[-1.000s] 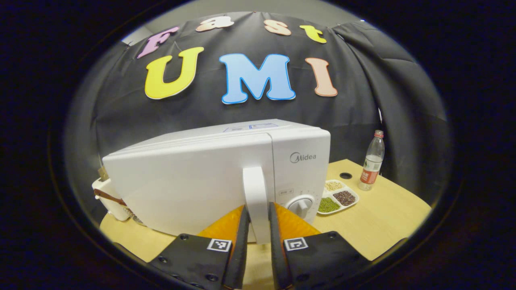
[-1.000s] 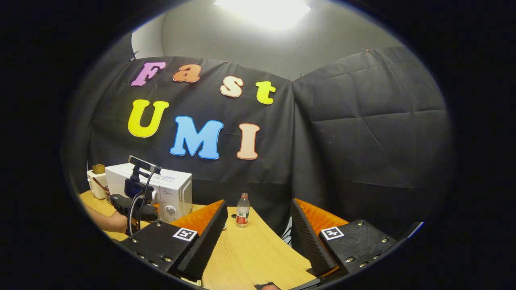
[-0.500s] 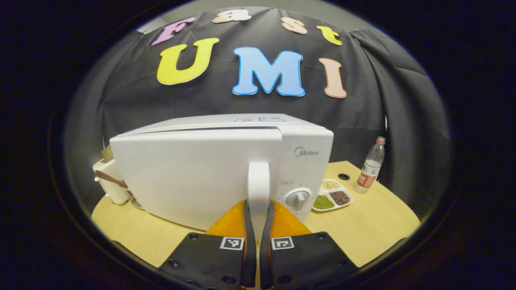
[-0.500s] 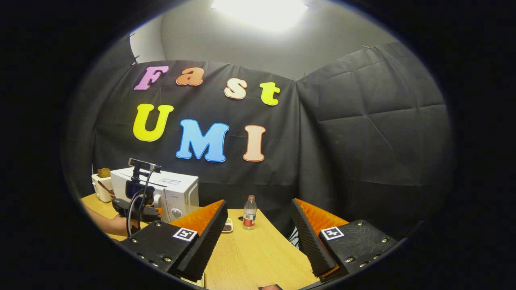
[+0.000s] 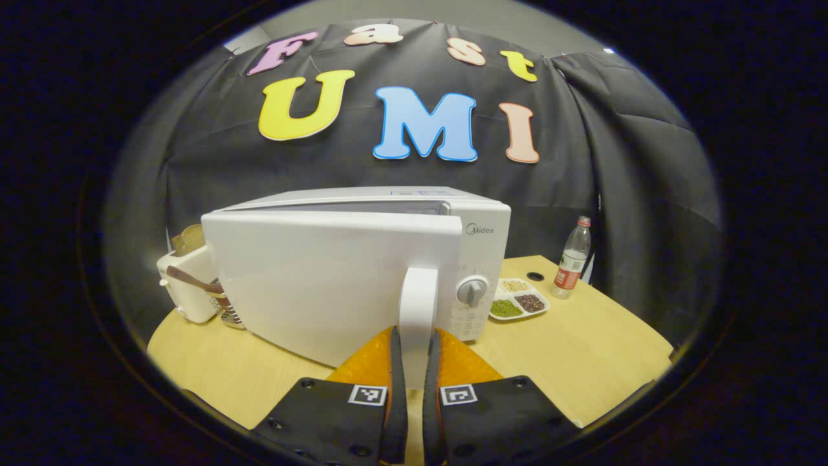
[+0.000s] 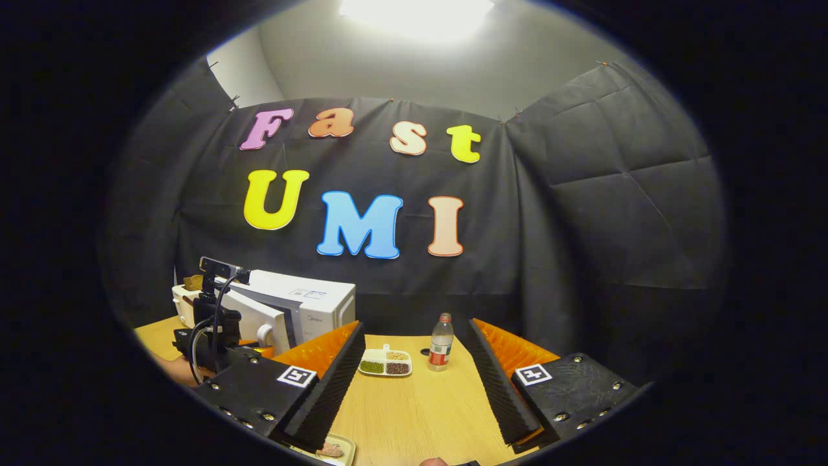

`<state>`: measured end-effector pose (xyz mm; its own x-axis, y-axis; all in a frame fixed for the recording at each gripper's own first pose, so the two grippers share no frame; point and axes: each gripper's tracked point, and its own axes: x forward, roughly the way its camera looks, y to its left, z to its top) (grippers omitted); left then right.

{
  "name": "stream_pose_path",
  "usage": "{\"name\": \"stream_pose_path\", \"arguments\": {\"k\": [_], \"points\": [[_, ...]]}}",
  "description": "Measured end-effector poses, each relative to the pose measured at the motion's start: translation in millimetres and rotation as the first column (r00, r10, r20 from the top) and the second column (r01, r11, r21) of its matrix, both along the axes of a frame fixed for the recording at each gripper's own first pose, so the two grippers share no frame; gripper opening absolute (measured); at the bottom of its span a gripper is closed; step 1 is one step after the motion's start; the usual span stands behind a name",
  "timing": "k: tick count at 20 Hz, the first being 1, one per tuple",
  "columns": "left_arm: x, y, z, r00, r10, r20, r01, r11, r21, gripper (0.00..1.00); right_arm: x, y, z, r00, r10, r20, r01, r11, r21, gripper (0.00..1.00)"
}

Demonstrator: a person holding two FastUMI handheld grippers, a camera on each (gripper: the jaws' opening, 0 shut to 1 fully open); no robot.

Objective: Open the microwave oven with the left hand, put the food in, and close the microwave oven.

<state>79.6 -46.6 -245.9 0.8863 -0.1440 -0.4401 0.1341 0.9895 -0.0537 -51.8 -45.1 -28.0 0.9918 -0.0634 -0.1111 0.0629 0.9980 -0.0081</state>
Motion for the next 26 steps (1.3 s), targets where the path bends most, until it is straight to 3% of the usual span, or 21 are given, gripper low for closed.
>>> {"name": "stream_pose_path", "arguments": {"k": [4,17,26], "points": [[-31,18,5,0.999,-0.036,-0.003,0.036,0.999,0.011,0.20,10,28,-5,0.997,0.076,-0.006,-0.076,0.997,0.013,0.96],[-108,87,13,0.999,0.033,-0.027,-0.032,0.999,0.037,0.19,25,117,-2,0.958,0.287,0.010,-0.288,0.958,0.019,0.96],[-151,148,17,0.996,0.087,-0.035,-0.085,0.995,0.051,0.19,26,172,3,0.926,0.377,0.023,-0.377,0.926,0.022,0.96]]}}
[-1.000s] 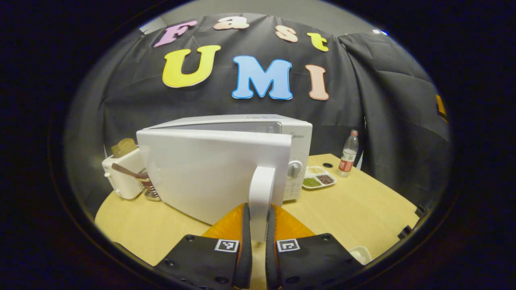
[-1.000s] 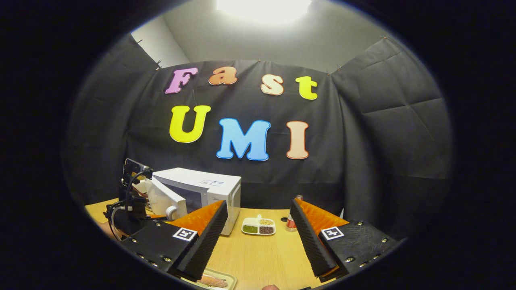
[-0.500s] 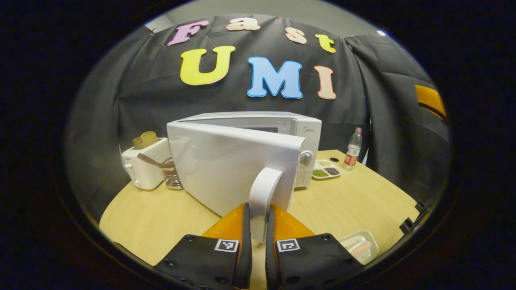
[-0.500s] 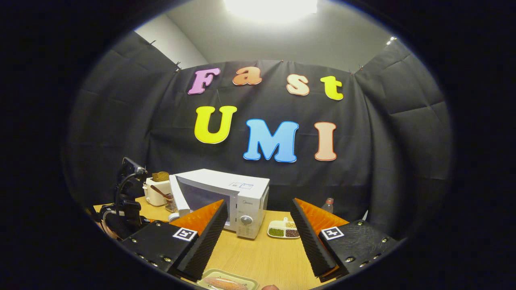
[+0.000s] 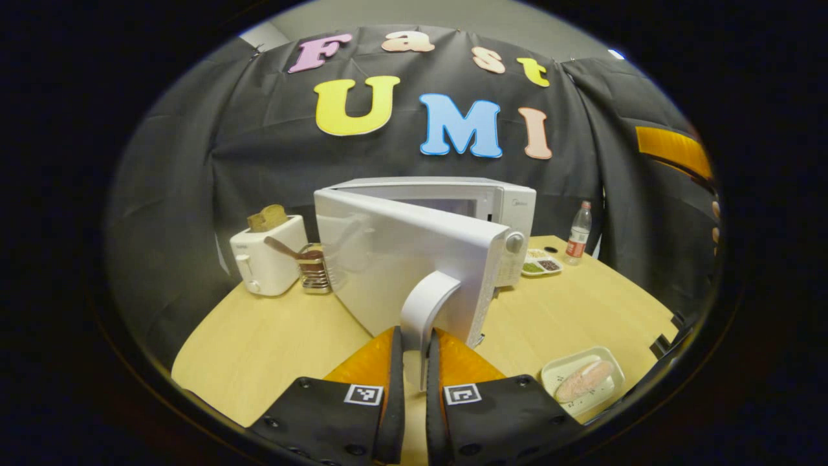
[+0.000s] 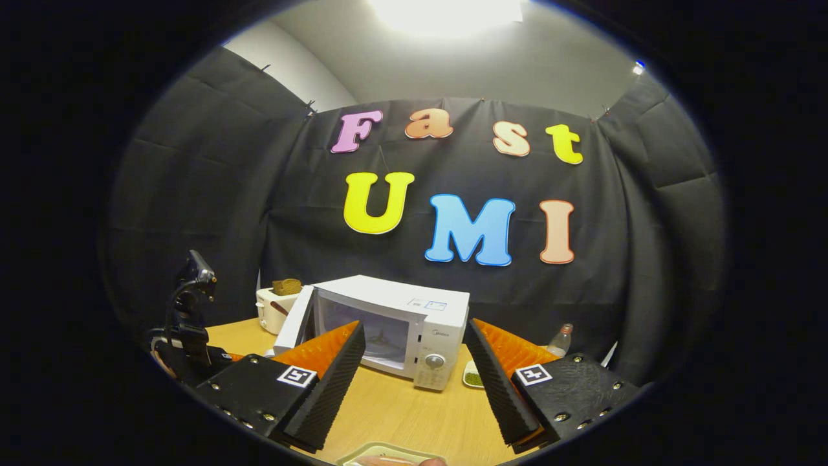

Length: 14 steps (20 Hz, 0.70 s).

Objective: Open the microwave oven with the left hand, put the food in, and close the microwave oven.

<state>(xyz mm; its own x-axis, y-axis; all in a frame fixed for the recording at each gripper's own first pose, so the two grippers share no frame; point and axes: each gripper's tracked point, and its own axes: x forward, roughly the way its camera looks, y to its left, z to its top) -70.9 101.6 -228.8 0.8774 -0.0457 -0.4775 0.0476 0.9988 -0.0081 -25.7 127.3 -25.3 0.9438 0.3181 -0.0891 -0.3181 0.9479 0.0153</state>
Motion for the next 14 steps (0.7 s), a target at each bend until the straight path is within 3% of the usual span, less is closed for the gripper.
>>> {"name": "stream_pose_path", "arguments": {"k": [14], "points": [[-46,136,1,0.987,0.159,0.014,-0.159,0.987,-0.014,0.20,-6,85,-2,0.996,0.092,-0.023,-0.092,0.996,0.000,0.96]]}}
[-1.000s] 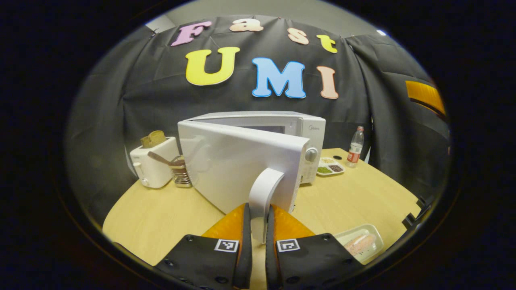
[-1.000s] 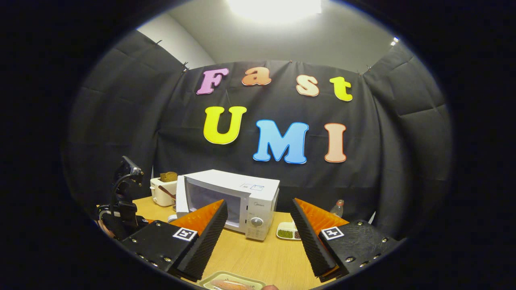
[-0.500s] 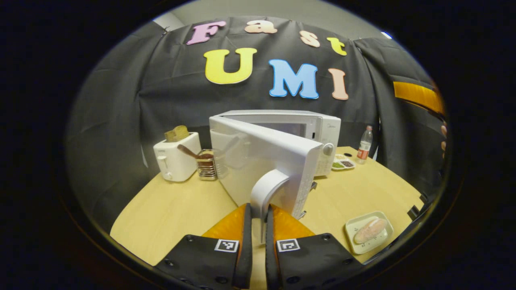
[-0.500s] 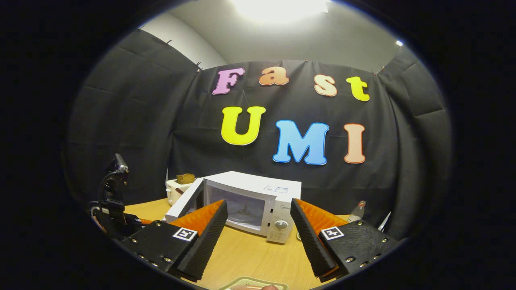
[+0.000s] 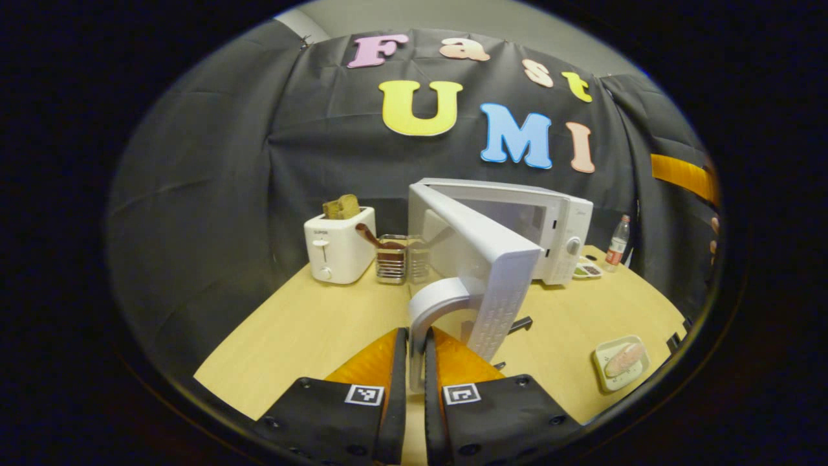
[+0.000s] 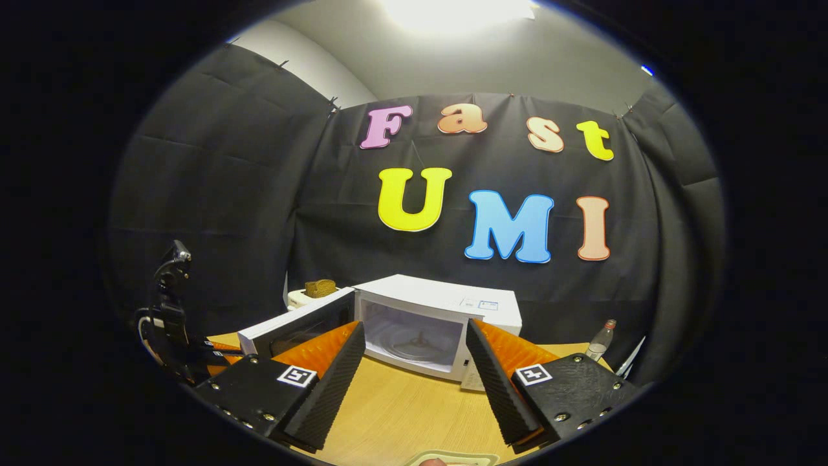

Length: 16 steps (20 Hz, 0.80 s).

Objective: Open the microwave oven with the left hand, put the food in, and close the microwave oven.

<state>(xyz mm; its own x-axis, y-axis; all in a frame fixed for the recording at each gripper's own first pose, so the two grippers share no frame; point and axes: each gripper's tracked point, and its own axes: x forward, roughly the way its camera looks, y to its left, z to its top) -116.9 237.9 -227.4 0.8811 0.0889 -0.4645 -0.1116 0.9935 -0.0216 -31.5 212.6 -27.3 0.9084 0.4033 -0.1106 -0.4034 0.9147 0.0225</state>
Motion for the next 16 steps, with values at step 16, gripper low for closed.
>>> {"name": "stream_pose_path", "arguments": {"k": [16], "points": [[-31,19,15,0.977,0.212,0.005,-0.211,0.972,0.098,0.50,1,-52,-92,0.929,0.219,-0.300,-0.275,0.949,-0.157,0.96]]}}
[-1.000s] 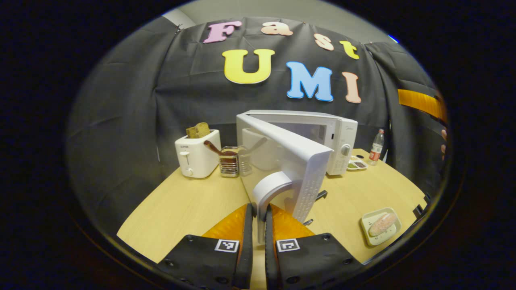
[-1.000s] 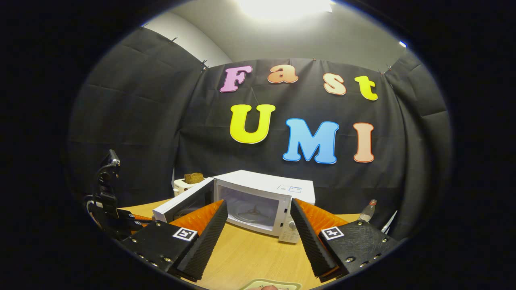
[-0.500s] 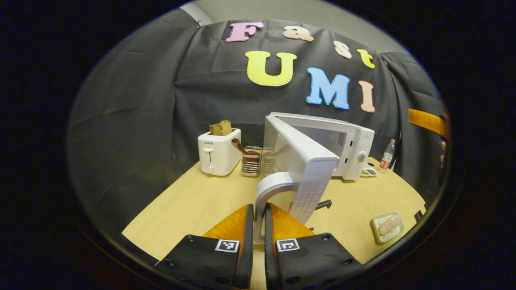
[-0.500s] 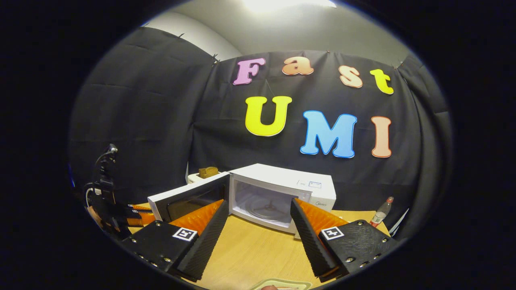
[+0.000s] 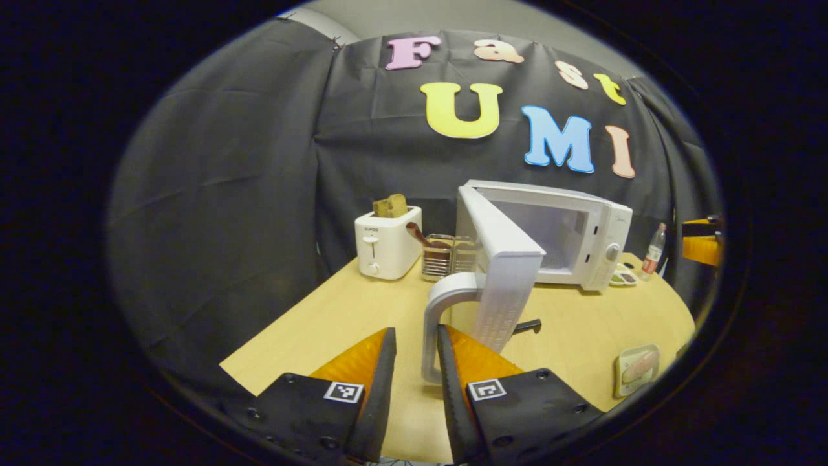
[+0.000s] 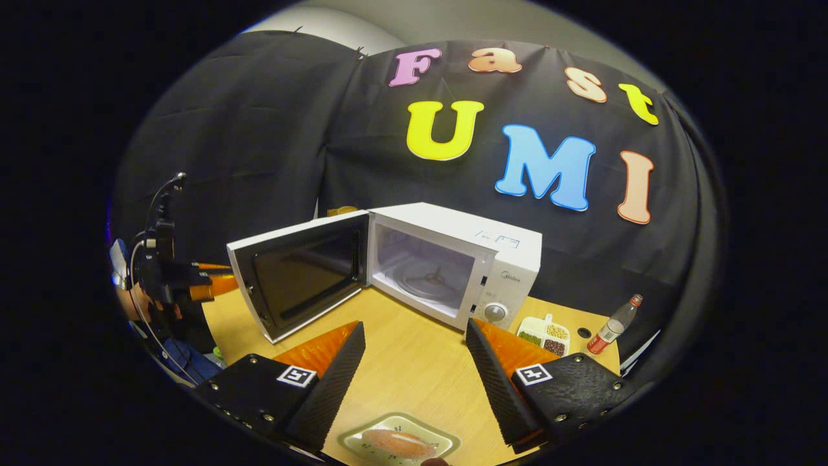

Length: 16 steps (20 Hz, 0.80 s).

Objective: Open the microwave oven with the left hand, put the food in, and close the microwave oven.

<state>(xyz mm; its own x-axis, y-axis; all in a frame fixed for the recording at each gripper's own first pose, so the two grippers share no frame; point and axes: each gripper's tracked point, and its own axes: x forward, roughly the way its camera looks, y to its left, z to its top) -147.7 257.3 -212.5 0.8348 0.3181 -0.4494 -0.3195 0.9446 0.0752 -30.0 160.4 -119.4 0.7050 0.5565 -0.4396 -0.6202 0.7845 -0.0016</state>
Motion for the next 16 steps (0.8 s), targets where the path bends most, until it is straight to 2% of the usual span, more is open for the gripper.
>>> {"name": "stream_pose_path", "arguments": {"k": [2,5,7,10,16], "points": [[-11,-5,4,1.000,0.027,0.000,-0.027,1.000,0.009,0.60,-9,-6,-14,0.998,0.061,-0.013,-0.062,0.998,-0.033,0.96],[-24,-17,15,0.997,0.069,0.016,-0.069,0.997,0.016,0.87,-28,-7,-35,0.981,0.183,-0.059,-0.186,0.981,-0.054,0.96],[-35,-26,25,0.995,0.095,0.037,-0.096,0.995,0.031,0.93,-44,-9,-52,0.959,0.265,-0.103,-0.273,0.960,-0.069,0.96],[-50,-41,35,0.989,0.135,0.062,-0.137,0.990,0.031,0.93,-64,-19,-86,0.914,0.358,-0.192,-0.383,0.917,-0.109,0.96],[-78,-54,47,0.970,0.227,0.091,-0.230,0.973,0.026,0.93,-84,-34,-138,0.830,0.456,-0.322,-0.523,0.836,-0.165,0.96]]}}
